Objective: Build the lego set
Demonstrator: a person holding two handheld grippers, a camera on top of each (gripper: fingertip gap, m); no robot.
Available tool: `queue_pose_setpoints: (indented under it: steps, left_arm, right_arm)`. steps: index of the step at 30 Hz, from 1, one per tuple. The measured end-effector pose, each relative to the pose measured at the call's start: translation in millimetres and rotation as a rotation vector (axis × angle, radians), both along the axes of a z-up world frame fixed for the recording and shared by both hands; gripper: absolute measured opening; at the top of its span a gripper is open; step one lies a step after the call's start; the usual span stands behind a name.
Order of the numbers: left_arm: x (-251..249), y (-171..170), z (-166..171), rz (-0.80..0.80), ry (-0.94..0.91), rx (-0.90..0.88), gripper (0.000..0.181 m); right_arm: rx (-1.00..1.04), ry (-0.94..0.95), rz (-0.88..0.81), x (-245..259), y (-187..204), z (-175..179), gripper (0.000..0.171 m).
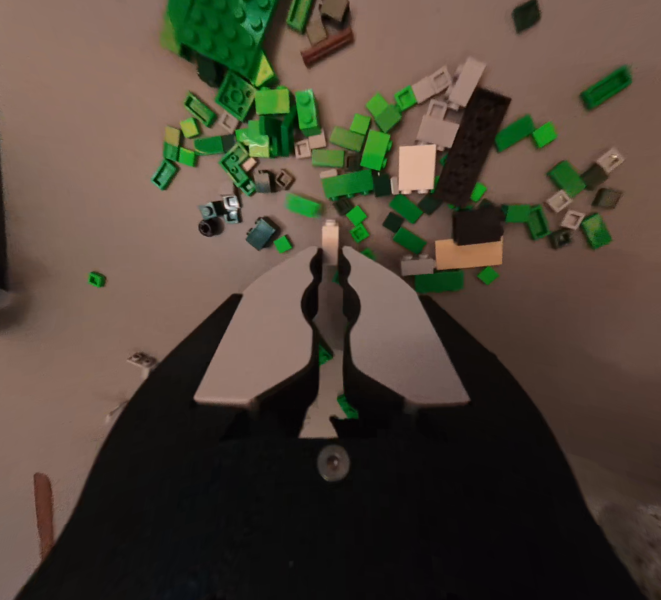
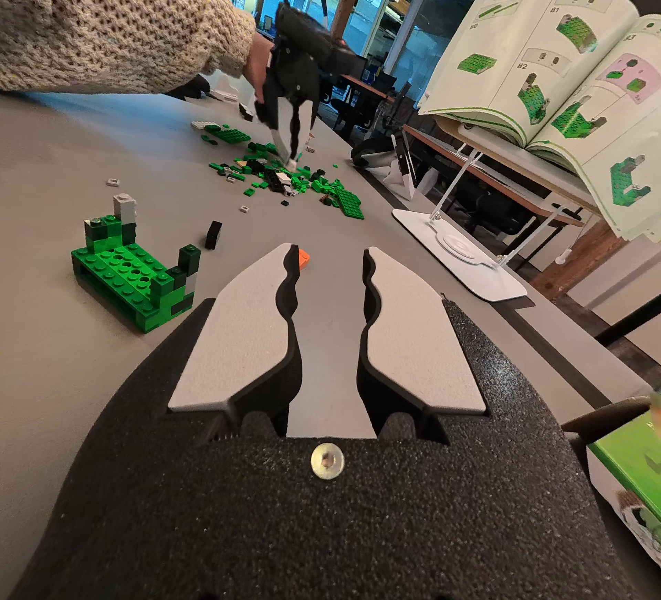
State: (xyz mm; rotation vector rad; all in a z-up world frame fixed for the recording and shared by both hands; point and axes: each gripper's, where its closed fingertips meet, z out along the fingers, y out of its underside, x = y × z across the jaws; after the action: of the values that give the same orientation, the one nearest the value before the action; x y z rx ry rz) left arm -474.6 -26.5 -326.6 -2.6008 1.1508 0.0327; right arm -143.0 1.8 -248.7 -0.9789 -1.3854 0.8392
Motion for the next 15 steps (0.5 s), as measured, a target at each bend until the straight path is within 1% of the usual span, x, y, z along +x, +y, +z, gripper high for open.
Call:
queue_pose_setpoints:
  steps: [1,2,3,5,6,8,9,11,13,15]
  left_arm:
    - [-2,5,4,0.006,0.025,0.039,0.019]
    - [5,7,11,-0.011,0.009,0.075,0.017]
    - [21,9,21,-0.03,-0.048,0.125,0.015]
    - [68,12,45,-0.094,-0.173,0.225,0.01]
    - [92,13,54,-0.12,-0.205,0.265,0.007]
    - [146,14,65,-0.168,-0.271,0.323,0.008]
    - [174,14,66,-0.187,-0.303,0.333,0.007]
    - [222,13,58,-0.218,-0.331,0.293,0.007]
    - [258,16,47,-0.247,-0.322,0.26,0.007]
    - [287,17,38,-0.273,-0.347,0.208,0.007]
  right_arm:
    - [-0.001,0.0,0.0,0,0,0,0.033]
    - [-0.002,0.0,0.0,0,0,0,0.033]
    - [-0.001,0.001,0.001,0,0,0,0.033]
    - [0.001,0.001,0.003,0,0,0,0.033]
    - [0.002,-0.002,0.003,0,-1,0,0.033]
    - [0.003,-0.003,0.001,0,0,0,0.033]
    - [0.003,0.002,-0.004,0,0,0,0.033]
    - [0.002,0.009,-0.046,2,7,2,0.032]
    - [-0.001,0.007,-0.11,6,17,2,0.031]
    - [-0.024,0.016,-0.14,9,24,3,0.031]
